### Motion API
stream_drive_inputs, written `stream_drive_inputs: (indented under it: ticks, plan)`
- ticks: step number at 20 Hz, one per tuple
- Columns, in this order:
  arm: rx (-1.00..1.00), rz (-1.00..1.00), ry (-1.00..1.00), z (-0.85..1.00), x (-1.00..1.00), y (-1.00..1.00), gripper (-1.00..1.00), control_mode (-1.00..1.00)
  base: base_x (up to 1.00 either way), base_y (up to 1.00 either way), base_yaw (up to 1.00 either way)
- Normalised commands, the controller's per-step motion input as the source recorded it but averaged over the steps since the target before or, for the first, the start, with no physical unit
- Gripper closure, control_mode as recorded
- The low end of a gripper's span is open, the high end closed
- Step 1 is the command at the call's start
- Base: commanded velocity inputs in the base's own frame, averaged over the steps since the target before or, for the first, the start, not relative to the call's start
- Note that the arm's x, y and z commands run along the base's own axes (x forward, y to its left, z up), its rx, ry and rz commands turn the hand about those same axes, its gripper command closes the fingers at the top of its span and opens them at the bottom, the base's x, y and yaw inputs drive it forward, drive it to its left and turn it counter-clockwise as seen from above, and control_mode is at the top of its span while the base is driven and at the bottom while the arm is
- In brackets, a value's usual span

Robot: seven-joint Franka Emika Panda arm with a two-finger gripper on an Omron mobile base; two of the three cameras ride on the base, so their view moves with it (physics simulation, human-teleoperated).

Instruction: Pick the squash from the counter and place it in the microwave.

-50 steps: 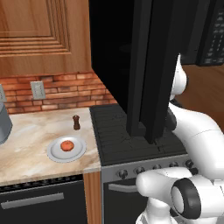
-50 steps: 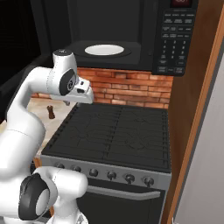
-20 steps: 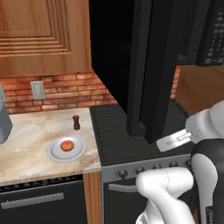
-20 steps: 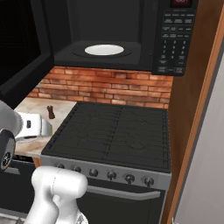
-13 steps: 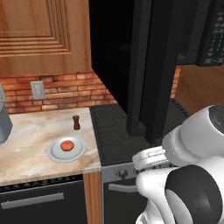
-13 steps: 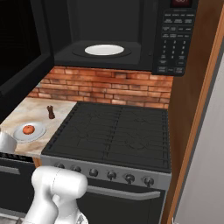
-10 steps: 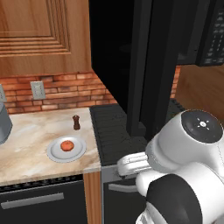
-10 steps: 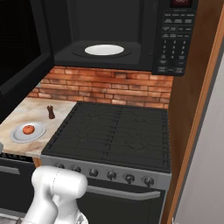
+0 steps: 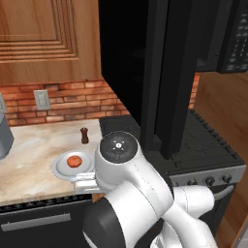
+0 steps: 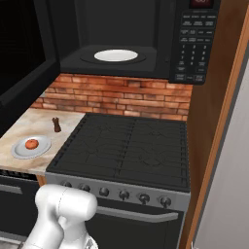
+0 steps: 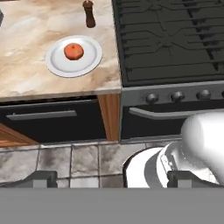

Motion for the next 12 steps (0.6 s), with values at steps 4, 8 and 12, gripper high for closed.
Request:
stream_drive_inputs:
  ticks: [4,8,12]
  plan:
    - [0.00,-0.01,0.01,-0.27,1.00,0.81,-1.00,-1.00,0.00,0.00,0.00]
    - [-0.03,-0.01,0.00,-0.17,1.00,0.67,-1.00,-1.00,0.00,0.00,0.00]
    - [-0.10,-0.11,0.00,-0.42,0.96,0.90,-1.00,-1.00,0.00,0.00,0.00]
